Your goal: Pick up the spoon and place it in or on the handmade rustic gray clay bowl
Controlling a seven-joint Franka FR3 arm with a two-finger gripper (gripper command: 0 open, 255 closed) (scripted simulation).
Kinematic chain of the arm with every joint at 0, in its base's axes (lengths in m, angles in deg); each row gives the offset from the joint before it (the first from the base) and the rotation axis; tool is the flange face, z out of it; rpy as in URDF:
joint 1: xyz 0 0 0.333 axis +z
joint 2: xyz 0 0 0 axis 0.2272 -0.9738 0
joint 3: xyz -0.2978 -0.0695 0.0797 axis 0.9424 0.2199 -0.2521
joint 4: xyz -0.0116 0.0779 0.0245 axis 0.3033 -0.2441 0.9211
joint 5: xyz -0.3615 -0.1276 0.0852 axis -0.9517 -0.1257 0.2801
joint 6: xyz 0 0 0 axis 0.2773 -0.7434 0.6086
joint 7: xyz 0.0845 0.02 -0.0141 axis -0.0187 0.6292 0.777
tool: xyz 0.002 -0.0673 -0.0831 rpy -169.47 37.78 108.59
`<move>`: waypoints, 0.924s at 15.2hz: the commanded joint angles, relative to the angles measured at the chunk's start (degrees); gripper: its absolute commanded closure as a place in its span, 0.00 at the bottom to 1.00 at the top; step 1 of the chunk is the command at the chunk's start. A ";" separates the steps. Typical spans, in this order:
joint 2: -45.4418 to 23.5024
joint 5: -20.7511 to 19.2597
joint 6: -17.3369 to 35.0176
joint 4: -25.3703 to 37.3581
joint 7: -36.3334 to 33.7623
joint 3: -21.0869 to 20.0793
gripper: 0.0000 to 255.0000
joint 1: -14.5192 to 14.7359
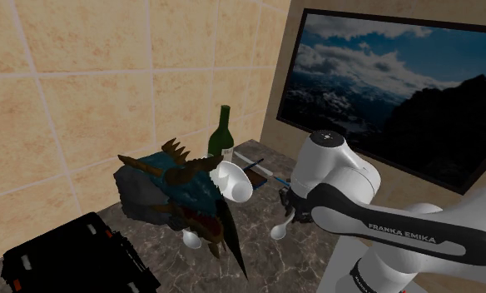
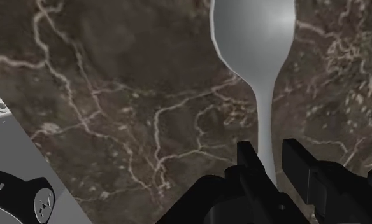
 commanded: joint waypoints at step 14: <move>4.75 -6.62 -12.69 8.55 2.01 7.95 1.00 -2.08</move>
